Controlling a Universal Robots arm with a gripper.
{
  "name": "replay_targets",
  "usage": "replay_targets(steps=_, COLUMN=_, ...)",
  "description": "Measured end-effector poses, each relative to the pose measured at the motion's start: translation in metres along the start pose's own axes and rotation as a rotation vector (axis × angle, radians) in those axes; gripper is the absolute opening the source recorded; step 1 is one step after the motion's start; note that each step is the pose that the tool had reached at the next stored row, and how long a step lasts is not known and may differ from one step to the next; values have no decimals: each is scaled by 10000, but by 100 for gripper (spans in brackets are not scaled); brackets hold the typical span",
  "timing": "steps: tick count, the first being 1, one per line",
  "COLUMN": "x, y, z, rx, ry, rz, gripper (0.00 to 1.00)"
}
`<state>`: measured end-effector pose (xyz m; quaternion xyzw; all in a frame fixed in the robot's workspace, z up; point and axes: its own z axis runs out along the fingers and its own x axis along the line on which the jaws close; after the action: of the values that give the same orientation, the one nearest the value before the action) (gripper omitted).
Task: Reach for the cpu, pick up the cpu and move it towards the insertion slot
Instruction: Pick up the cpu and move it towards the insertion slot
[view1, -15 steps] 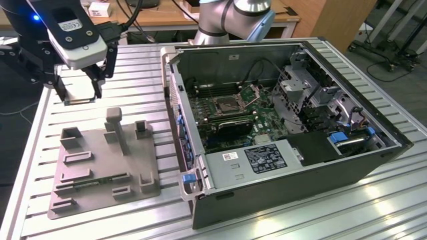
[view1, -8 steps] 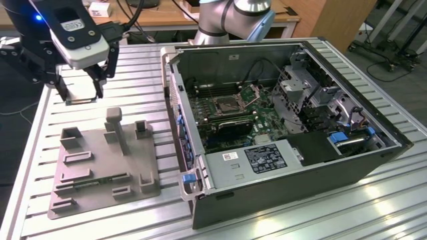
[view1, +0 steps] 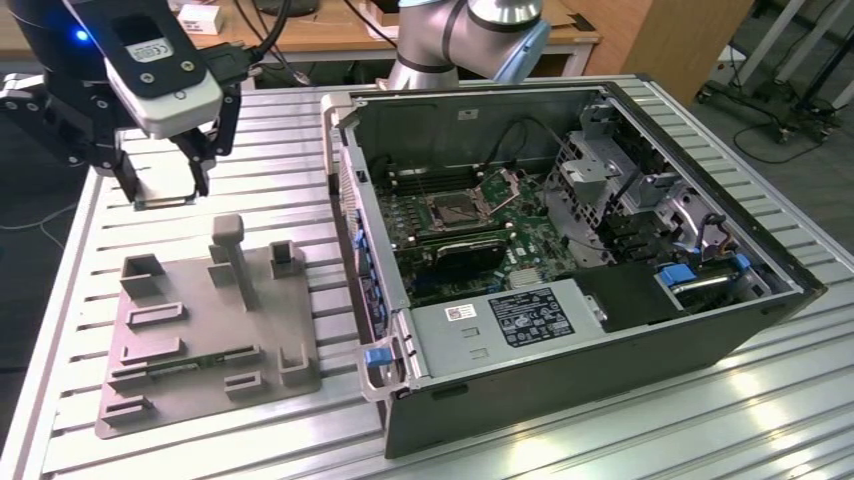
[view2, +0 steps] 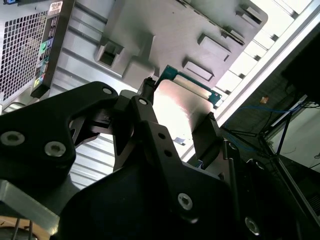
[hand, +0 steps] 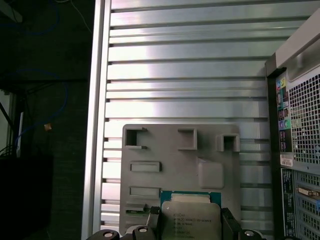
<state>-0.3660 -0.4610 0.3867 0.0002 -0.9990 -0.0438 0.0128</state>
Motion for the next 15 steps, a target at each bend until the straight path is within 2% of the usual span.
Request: replay_targets(steps=15, x=-41, y=0, z=-1, rx=0, ry=0, rz=0, gripper=55)
